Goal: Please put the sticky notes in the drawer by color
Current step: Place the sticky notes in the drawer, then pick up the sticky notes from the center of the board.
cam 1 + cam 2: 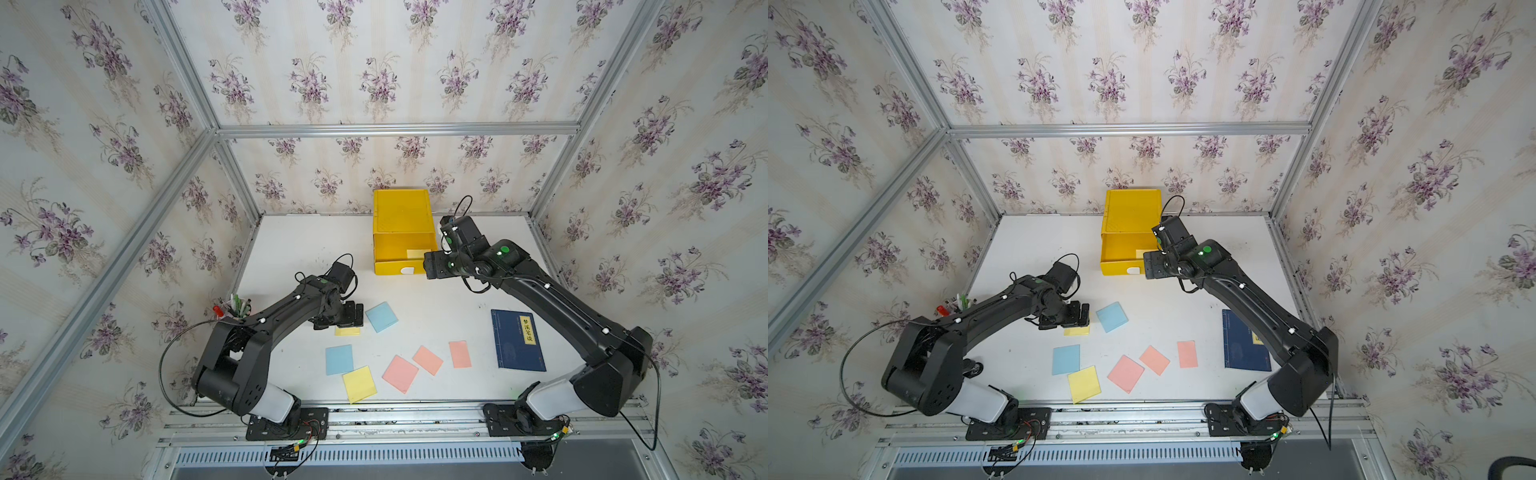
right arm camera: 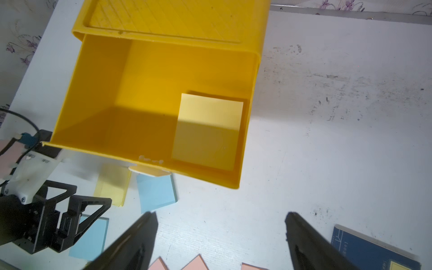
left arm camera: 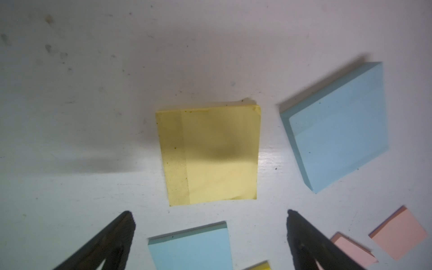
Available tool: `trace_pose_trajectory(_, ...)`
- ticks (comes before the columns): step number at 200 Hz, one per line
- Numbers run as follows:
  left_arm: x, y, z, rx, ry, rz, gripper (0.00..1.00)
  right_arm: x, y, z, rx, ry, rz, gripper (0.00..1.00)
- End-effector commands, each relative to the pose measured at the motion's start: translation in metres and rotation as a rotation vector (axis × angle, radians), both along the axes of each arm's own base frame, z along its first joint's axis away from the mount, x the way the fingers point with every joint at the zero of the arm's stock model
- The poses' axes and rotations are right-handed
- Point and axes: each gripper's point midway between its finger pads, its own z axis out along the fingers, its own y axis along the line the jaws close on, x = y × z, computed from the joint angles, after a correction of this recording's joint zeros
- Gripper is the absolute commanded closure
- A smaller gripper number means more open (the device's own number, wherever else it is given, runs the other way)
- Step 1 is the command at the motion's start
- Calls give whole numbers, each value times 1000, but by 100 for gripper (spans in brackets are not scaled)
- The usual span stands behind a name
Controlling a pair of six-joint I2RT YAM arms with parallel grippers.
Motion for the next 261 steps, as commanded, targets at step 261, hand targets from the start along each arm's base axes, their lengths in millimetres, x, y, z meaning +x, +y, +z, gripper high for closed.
trace_pose_trajectory(261,-15,-4,-67,128,205,-89,30,-25,-32,-19,117,-104,1,11)
